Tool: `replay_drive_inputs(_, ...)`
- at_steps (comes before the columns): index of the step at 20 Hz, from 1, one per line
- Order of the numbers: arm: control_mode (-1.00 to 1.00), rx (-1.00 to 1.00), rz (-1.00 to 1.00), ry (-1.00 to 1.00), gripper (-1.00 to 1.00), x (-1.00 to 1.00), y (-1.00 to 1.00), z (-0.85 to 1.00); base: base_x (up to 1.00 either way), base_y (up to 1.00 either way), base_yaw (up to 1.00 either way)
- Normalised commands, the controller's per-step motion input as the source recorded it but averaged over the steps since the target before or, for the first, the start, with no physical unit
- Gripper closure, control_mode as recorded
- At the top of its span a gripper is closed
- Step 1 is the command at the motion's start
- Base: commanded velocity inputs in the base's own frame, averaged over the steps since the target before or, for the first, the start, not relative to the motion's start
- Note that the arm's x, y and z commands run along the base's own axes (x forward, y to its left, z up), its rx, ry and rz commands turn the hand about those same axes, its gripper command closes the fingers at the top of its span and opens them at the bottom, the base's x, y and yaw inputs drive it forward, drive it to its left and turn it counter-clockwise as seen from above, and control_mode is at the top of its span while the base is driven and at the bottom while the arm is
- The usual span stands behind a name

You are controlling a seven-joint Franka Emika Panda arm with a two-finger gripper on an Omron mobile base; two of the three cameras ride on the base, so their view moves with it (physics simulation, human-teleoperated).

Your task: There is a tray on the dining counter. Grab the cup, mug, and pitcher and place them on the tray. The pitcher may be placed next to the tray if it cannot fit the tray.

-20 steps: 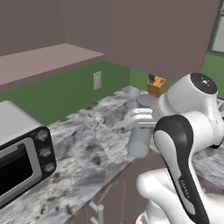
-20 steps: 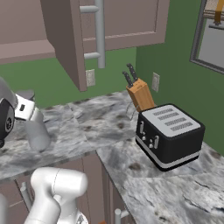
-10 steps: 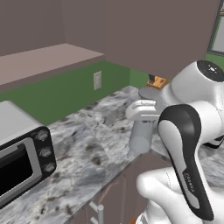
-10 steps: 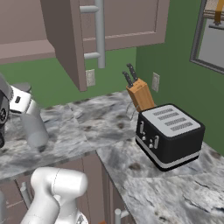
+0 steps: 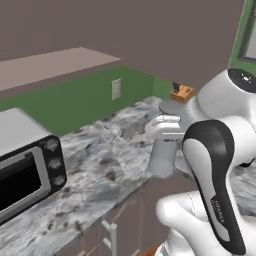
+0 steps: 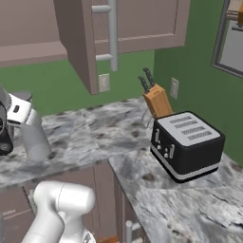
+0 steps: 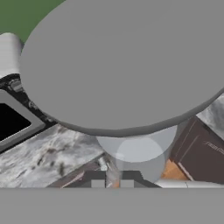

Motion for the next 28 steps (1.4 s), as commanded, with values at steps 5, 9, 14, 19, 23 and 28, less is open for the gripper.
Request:
replay_drive_inputs(5,1.00,0.00,0.00,0.00,1.00,0.00,0.00,0.00,-0.42,0.24,0.44)
replay_drive_inputs(9,1.00,0.00,0.00,0.00,1.00,0.00,0.00,0.00,-0.42,0.46,0.56)
replay_drive_inputs(14,1.00,0.00,0.00,0.00,1.00,0.00,0.00,0.00,-0.34,0.47,0.72)
replay_drive_inputs(19,1.00,0.00,0.00,0.00,1.00,0.00,0.00,0.00,-0.17,0.36,0.91)
replay_drive_inputs(23,1.00,0.00,0.00,0.00,1.00,0.00,0.00,0.00,-0.21,0.16,1.00)
replay_drive_inputs(28,1.00,0.00,0.00,0.00,1.00,0.00,0.00,0.00,-0.14,0.10,1.00)
